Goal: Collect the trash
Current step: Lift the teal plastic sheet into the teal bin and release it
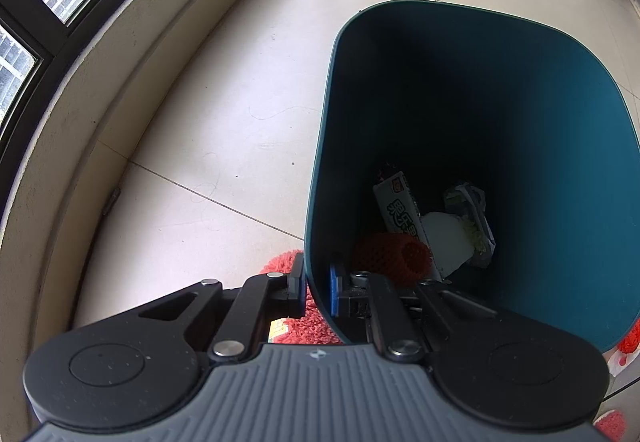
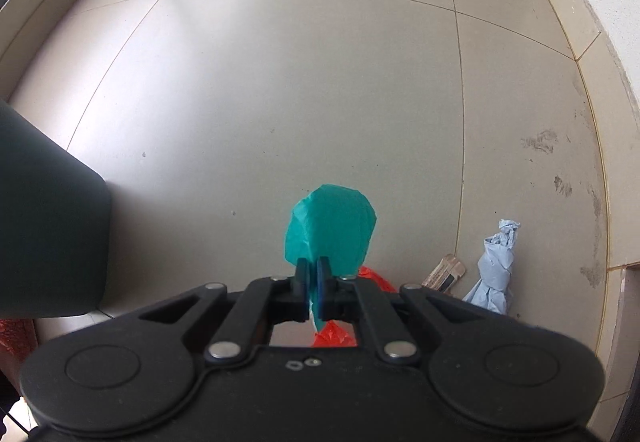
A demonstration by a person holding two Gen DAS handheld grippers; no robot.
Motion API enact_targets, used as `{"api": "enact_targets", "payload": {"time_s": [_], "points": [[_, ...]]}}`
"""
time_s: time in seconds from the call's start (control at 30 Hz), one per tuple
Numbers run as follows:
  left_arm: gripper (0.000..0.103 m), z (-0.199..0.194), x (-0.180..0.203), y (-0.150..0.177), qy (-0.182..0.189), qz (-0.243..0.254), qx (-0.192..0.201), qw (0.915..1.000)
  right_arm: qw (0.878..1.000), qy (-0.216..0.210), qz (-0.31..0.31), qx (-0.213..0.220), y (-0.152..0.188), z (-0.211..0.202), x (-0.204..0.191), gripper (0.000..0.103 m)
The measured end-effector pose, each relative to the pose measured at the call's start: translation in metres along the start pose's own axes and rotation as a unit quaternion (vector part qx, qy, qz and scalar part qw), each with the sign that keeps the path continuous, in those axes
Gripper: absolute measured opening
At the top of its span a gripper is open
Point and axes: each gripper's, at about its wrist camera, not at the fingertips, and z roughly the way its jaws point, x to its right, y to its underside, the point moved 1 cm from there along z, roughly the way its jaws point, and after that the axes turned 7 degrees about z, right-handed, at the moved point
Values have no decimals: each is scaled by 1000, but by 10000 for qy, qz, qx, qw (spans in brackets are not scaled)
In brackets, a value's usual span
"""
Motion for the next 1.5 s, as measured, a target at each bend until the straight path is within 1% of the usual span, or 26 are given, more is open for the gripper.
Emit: {"api": "enact_targets", "payload": {"time_s": [0.17,0.23,0.27,0.37,0.47,0.6,0.67,0.73,0.77,0.83,0.87,0.93,1.03,1.2,1.27,1.33,1.4,1.5], "points": [[10,-1,1,0,-27,-5,-2,10000,9975,-418,-286,494,-4,-66,-36,2],[10,-2,0,-1,-20,-19,-2,10000,9953,-710,-302,585,-6,-93,-50,2],[10,-2,0,-1,-18,-21,0,10000,9932,-860,-392,685,-8,-112,-62,2],[10,-2,0,0,-15,4,10,10000,9865,-1215,-651,887,-6,-147,-89,2],[10,-2,-1,0,17,-16,6,10000,9772,-1593,-944,1040,-7,-178,-120,2],[10,-2,0,-1,1,7,9,10000,9643,-1994,-1332,1124,-10,-204,-166,2],[10,-2,0,-1,22,-10,8,10000,9599,-2070,-1511,1138,-9,-204,-187,2],[10,-1,-2,0,82,-48,1,10000,9568,-2102,-1679,1102,-10,-196,-210,2],[10,-1,-3,0,109,-64,1,9999,9573,-2092,-1697,1051,-11,-184,-217,2],[10,-1,-5,0,163,-91,2,9998,9588,-2060,-1715,940,1,-179,-238,2],[10,-1,-6,0,179,-95,0,9998,9597,-2040,-1721,877,-1,-172,-248,2],[10,-1,-6,0,187,-86,8,9998,9608,-2030,-1735,747,4,-158,-256,2],[10,0,-6,0,198,-81,18,9998,9642,-1907,-1755,561,8,-139,-269,2],[10,0,-7,0,229,-93,18,9997,9707,-1650,-1726,269,15,-109,-276,3],[10,-1,-6,0,210,-70,25,9998,9710,-1580,-1787,186,18,-104,-278,5],[10,-1,-6,0,201,-57,31,9998,9697,-1589,-1851,105,21,-103,-279,10],[10,0,-6,0,211,-68,26,9998,9695,-1555,-1889,138,23,-105,-280,17],[10,0,-6,0,216,-68,25,9997,9682,-1623,-1902,82,24,-112,-278,21]]}}
